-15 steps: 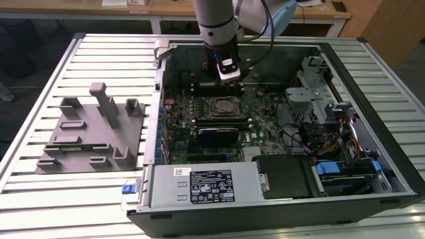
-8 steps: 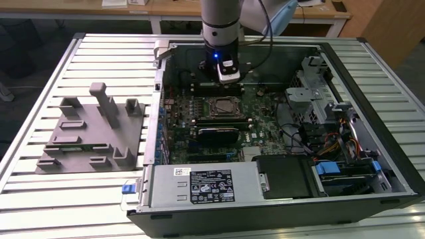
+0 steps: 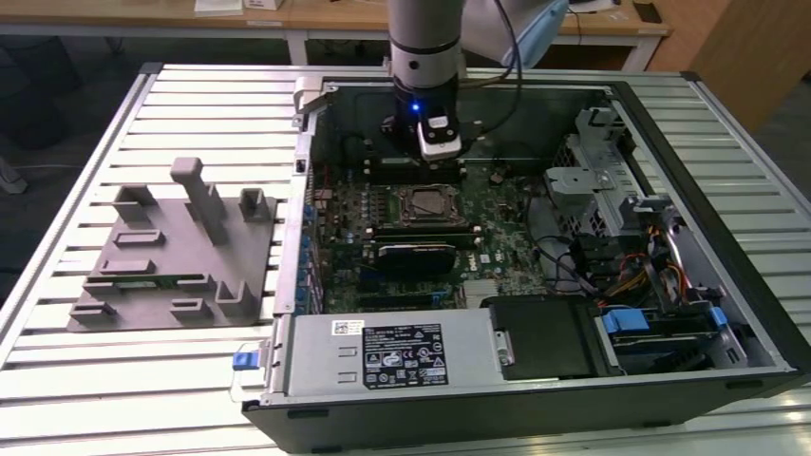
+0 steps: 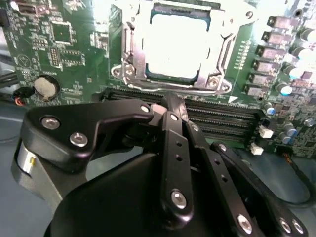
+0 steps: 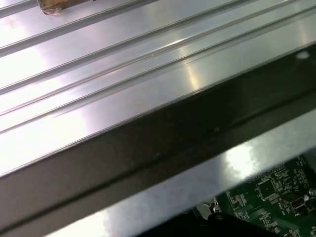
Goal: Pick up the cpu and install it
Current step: 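Install the first cpu locking lever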
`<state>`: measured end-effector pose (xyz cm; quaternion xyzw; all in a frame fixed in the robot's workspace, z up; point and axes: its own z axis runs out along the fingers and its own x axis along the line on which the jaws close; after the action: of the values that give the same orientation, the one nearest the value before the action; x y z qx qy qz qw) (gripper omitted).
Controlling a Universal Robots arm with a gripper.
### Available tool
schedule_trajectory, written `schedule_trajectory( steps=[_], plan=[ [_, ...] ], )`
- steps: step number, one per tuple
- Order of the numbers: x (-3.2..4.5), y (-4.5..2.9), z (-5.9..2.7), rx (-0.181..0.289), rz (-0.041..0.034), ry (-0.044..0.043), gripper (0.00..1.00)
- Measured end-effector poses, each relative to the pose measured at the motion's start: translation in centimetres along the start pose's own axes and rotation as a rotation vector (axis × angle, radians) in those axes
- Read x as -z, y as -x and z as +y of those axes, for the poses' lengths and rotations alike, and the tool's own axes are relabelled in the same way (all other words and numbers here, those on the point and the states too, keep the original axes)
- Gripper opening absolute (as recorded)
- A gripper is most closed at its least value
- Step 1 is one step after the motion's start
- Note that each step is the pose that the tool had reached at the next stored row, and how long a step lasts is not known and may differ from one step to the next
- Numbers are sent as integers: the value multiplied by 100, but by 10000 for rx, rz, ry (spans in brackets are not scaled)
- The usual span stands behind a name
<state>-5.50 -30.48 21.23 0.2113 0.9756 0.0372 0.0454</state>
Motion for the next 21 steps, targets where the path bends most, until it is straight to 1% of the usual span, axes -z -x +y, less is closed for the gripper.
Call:
schedule_trajectory(
  steps=[3, 10, 12, 21],
  plan=[
    [-1, 23, -8, 0, -2, -6, 11],
    [6, 77, -125, 2, -9, -20, 11],
    [7, 92, -157, 5, -22, -47, 11],
    [12, 136, -252, 66, -194, -428, 11]
  ],
)
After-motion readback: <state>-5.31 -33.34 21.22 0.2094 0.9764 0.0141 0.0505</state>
